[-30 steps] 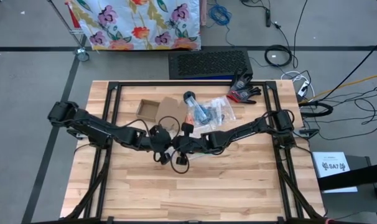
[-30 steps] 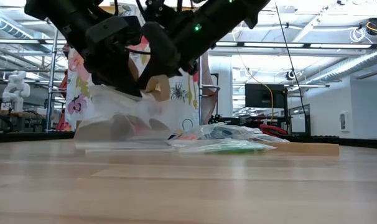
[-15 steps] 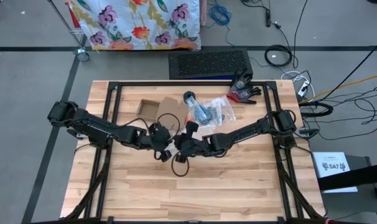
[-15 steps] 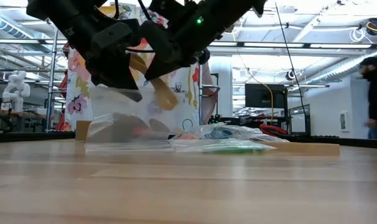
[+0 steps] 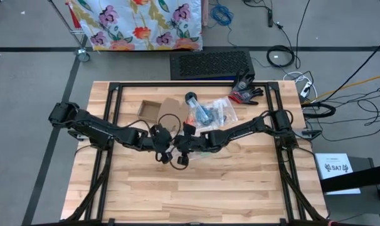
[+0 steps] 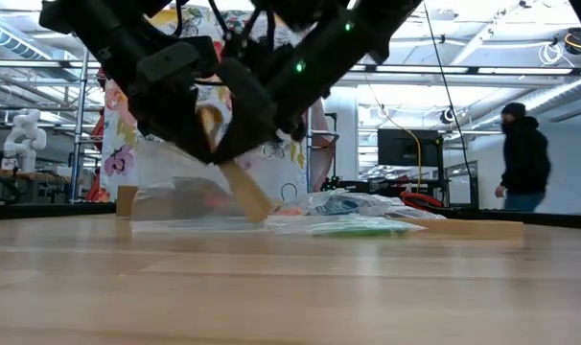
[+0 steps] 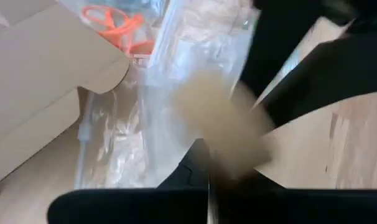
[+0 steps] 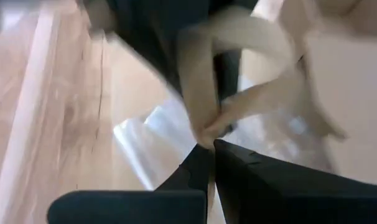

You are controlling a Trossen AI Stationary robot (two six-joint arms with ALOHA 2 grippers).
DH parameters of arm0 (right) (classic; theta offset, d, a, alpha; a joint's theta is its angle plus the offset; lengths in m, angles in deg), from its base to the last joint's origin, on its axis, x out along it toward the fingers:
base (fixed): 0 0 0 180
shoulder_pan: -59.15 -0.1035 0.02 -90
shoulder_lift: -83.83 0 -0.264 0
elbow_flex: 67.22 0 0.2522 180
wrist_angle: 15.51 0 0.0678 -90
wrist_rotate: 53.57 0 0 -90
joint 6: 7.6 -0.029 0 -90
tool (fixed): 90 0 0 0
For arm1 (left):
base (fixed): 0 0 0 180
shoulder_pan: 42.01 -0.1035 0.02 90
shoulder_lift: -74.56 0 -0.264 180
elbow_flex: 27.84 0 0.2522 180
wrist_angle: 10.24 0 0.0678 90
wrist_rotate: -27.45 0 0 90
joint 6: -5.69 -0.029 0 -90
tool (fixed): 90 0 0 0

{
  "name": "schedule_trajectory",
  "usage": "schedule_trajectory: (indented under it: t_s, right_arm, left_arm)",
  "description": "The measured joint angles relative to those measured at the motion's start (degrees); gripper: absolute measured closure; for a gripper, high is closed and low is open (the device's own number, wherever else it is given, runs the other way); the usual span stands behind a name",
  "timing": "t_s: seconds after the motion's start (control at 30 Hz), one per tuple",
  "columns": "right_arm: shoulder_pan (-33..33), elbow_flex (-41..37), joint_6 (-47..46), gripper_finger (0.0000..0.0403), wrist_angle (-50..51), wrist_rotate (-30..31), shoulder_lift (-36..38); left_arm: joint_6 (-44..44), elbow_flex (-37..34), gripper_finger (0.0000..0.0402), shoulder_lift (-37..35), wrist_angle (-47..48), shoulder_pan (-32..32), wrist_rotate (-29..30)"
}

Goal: Sort rubber bands
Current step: Put the brown rubber band into the transparent zip bag

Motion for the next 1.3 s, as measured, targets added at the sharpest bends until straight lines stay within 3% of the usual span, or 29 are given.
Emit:
schedule_trajectory:
  t_s: [0.07,0.27,0.43,0.63,0.77,0.87,1.0,1.13,1.3]
  right_arm:
    - [0.9,0.0,-1.0,0.0403,1.6,-3.0,-0.3]
    - [2.5,-0.1,-2.6,0.0403,2.9,2.8,-0.4]
    - [2.6,-0.1,1.5,0.0403,2.2,0.2,0.2]
    - [0.2,-0.1,6.6,0.0403,-0.9,10.5,1.8]
    - [1.5,-0.2,10.5,0.0403,-5.2,1.9,1.6]
    - [2.8,-0.1,8.7,0.0403,-2.3,-3.7,1.7]
    - [5.3,0.2,4.4,0.0403,3.1,-19.6,1.5]
    - [6.2,0.1,-2.5,0.0403,9.0,-33.1,1.4]
    - [5.7,-0.1,-2.9,0.0403,14.4,-36.1,1.2]
  left_arm:
    - [0.0,0.0,0.0401,0.0,-1.4,0.0,0.1]
    - [-2.5,0.2,0.0401,-0.1,-6.3,-0.1,-0.4]
    - [-3.0,0.2,0.0401,-0.1,-5.0,-0.4,-1.0]
    - [-3.1,0.2,0.0401,-0.1,-4.2,-0.8,-0.9]
    - [-3.7,0.0,0.0401,-0.1,-5.5,-0.7,-2.8]
    - [-3.2,-0.1,0.0401,-0.1,-6.1,-0.8,-4.6]
    - [-3.8,0.2,0.0402,-1.8,-4.8,-0.6,-3.0]
    - [-3.5,0.2,0.0401,-3.7,-3.9,-0.8,2.4]
    - [-2.8,0.3,0.0401,-5.6,-0.4,-0.9,4.8]
